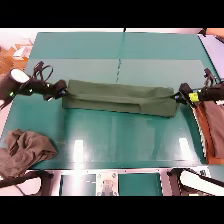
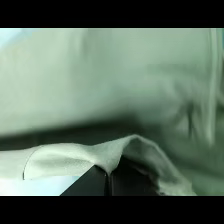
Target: Fold the shirts.
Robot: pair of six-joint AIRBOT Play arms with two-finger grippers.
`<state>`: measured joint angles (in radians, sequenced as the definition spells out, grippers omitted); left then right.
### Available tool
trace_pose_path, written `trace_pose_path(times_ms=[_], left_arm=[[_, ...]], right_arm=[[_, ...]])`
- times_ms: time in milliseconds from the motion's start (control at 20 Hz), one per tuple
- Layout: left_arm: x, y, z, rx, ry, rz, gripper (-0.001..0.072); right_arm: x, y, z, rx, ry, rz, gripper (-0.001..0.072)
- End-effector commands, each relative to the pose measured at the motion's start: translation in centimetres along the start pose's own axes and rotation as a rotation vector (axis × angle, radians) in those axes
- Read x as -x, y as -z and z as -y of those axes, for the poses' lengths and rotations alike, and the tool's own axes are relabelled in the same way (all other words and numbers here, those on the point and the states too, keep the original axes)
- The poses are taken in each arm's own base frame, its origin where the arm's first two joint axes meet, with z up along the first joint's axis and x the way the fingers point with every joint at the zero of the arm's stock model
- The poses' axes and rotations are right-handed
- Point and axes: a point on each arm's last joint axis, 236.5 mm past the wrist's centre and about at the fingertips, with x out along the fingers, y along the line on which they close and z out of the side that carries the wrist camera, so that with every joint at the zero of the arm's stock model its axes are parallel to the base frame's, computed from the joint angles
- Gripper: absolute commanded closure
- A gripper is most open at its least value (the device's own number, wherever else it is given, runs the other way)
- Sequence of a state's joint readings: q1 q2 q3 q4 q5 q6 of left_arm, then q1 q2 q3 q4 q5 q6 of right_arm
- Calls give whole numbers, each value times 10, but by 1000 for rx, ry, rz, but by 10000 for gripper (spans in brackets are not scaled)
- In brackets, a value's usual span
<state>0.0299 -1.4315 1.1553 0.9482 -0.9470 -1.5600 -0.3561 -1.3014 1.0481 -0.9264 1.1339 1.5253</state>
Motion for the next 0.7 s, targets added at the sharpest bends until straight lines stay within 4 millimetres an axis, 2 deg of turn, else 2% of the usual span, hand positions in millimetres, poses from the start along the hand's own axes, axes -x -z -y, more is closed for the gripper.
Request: trace_pose_path(times_ms=[0,50,100,150,200,250,350,400,450,550,600,650], left_arm=[[-37,-48,15,7,51,68,684],[-47,-57,17,14,59,89,683],[-54,-63,20,22,67,105,574],[-56,-70,19,27,66,137,143],[-50,-82,18,48,69,178,-13],[-40,-96,16,60,73,215,-6],[-11,-124,10,71,86,259,-6],[0,-130,8,71,91,254,-6],[10,-132,6,70,96,237,-6],[23,-124,4,68,103,170,-5],[25,-117,3,67,106,138,-6],[24,-110,5,66,110,109,-5]], right_arm=[[-39,-37,-4,-46,-34,12,690],[-50,-44,0,-66,-35,16,690],[-61,-49,5,-84,-34,19,687],[-69,-53,11,-96,-27,23,605],[-72,-60,17,-100,-22,37,514],[-70,-68,20,-97,-21,52,480],[-55,-86,28,-54,-23,86,331],[-45,-90,35,-17,-23,83,277],[-37,-89,42,22,-25,69,209],[-26,-79,65,70,-8,16,172],[-25,-73,78,88,12,-15,116],[-24,-67,86,95,17,-44,116]])
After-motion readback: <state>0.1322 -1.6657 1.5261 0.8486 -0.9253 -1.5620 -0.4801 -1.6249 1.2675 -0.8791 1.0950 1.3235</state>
